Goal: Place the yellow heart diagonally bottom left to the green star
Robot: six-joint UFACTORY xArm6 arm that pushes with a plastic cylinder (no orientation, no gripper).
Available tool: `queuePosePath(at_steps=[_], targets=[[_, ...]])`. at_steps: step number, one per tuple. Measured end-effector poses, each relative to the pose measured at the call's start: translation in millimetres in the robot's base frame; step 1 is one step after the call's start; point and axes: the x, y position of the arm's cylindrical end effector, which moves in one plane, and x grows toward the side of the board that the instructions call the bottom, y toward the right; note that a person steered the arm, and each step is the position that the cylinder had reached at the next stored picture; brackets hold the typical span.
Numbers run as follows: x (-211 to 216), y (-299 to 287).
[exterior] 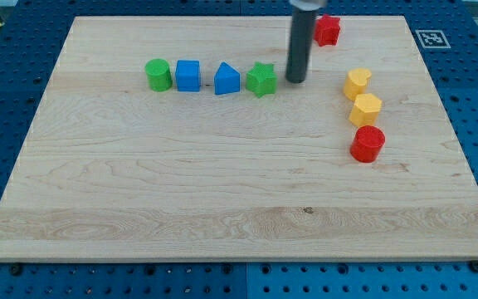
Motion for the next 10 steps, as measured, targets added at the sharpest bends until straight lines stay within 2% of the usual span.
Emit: queuePosePath(at_steps=[1, 4, 6, 8, 9, 10], targets=[[-8.9, 48.7], [-8.9, 63.0], [-6.4, 96.8], [31.8, 41.4], [41.2, 41.4], [24.7, 62.2]])
